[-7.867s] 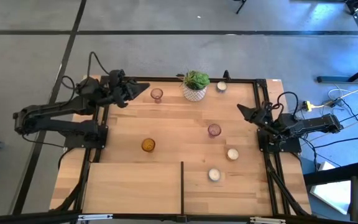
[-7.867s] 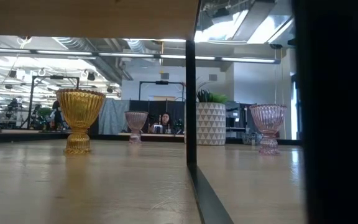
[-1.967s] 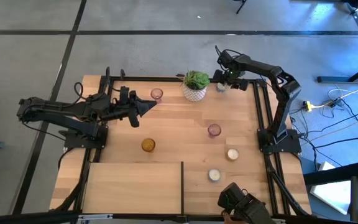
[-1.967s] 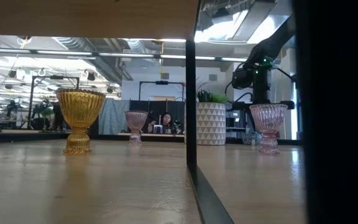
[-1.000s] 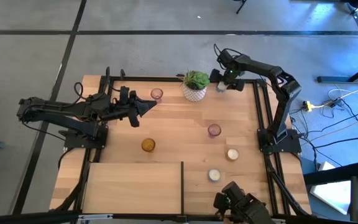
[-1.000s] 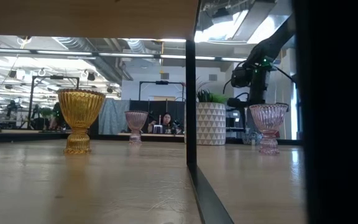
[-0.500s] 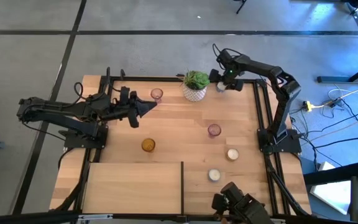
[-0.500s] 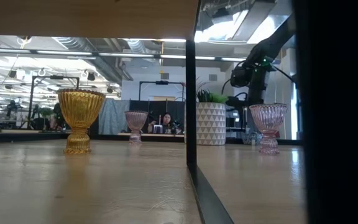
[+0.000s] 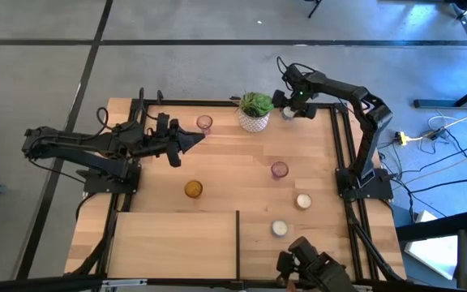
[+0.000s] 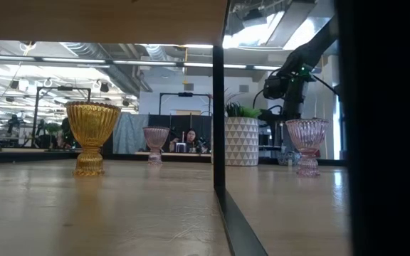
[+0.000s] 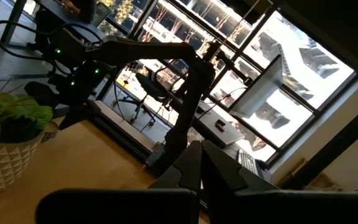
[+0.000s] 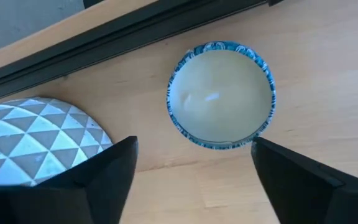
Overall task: Pick & Place candle stick holders
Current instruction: Put the top blue scented candle on the shelf
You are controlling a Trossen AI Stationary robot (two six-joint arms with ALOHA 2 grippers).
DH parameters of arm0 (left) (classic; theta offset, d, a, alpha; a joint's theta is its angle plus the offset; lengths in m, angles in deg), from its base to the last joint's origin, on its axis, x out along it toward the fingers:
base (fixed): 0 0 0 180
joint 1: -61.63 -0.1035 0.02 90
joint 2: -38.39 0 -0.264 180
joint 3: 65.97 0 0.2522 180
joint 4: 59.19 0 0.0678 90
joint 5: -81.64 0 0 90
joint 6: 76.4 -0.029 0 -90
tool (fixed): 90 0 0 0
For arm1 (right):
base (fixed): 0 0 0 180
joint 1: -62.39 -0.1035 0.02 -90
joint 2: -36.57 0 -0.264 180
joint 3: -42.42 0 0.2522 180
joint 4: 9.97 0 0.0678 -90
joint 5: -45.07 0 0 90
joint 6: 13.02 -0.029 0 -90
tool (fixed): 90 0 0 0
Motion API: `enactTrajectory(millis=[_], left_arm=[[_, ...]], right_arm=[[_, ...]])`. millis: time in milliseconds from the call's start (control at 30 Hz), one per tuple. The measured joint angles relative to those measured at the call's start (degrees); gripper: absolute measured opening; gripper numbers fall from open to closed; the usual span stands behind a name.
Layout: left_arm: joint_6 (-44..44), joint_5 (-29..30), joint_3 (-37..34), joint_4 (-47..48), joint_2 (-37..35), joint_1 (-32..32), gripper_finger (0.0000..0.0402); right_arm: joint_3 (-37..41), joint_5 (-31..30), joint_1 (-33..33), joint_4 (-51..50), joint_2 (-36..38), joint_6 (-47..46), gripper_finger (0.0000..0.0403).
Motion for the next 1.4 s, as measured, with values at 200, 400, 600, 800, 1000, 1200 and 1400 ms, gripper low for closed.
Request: enactTrajectory(millis=[200,400,600,800,1000,1200,1400], left_arm=[[0.0,0.0,0.0,0.0,0.01,0.0,0.0004],[0.0,0.0,0.0,0.0,0.0,0.0,0.0004],[0.0,0.0,0.0,0.01,0.0,0.0,0.0004],[0.0,0.0,0.0,0.02,0.02,0.0,0.0004],[0.0,0.0,0.0,0.02,0.0,0.0,0.0004],[-0.02,0.0,0.0,0.05,0.02,0.0,0.0004],[0.0,-1.1,0.0,0.08,0.0,0.0,0.0004]], right_arm=[[0.0,-0.91,0.07,0.4,0.0,-0.39,0.0369],[0.0,-4.34,0.07,-0.89,0.0,4.52,0.0376],[0.0,-5.29,0.09,0.21,0.0,2.64,0.0376],[0.0,-5.26,0.22,0.83,0.0,-2.33,0.0376],[0.0,-4.38,0.84,0.7,-0.51,-2.95,0.0376],[0.02,-1.28,0.85,0.18,-2.87,-3.15,0.0376],[0.02,-3.38,0.94,0.46,-2.89,-3.62,0.0376]])
